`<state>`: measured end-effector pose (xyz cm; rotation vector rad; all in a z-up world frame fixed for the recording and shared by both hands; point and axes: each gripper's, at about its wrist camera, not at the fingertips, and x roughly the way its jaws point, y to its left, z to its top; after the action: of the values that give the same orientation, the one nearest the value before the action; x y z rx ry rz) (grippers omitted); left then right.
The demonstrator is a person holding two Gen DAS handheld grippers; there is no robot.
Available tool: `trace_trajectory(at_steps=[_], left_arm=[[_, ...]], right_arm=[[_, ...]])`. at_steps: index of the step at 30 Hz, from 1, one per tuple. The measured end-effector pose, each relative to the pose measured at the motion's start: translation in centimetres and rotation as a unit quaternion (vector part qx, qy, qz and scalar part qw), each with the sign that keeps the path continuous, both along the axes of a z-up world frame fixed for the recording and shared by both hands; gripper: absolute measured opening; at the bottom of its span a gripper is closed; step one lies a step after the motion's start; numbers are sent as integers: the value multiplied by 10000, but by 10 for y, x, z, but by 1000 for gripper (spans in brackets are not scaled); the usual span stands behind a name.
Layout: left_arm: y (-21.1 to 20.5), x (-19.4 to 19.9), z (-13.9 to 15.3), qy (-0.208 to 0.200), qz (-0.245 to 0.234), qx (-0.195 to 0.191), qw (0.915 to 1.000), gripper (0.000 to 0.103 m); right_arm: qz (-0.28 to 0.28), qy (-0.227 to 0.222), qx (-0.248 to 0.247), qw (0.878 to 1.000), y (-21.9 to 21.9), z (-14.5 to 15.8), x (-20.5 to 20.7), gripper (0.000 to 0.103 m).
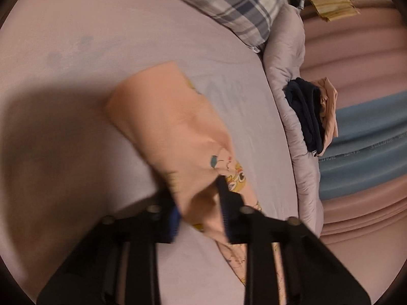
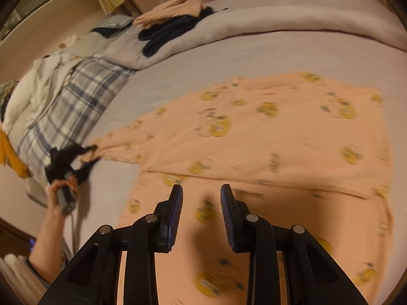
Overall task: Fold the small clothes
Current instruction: 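Grasp the other sleeve cuff with the left gripper and fold it across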
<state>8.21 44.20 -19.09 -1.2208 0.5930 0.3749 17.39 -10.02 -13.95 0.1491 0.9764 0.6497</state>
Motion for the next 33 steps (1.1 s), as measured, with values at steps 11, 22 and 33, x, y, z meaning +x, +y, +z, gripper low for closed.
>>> trace_trajectory(at_steps=[11, 22, 33], left_arm=[[2, -5, 4, 161, -112, 178, 9996, 5], [-20, -2, 54, -318, -491, 811, 9950, 0], [-106, 42, 123, -897, -1604, 1614, 9696, 0]], right_arm=[[822, -161, -426, 9956, 100, -8, 30, 30], [1066, 341, -537, 9923, 111, -25, 43, 30], [419, 272, 237, 9985, 23, 1, 33, 30]])
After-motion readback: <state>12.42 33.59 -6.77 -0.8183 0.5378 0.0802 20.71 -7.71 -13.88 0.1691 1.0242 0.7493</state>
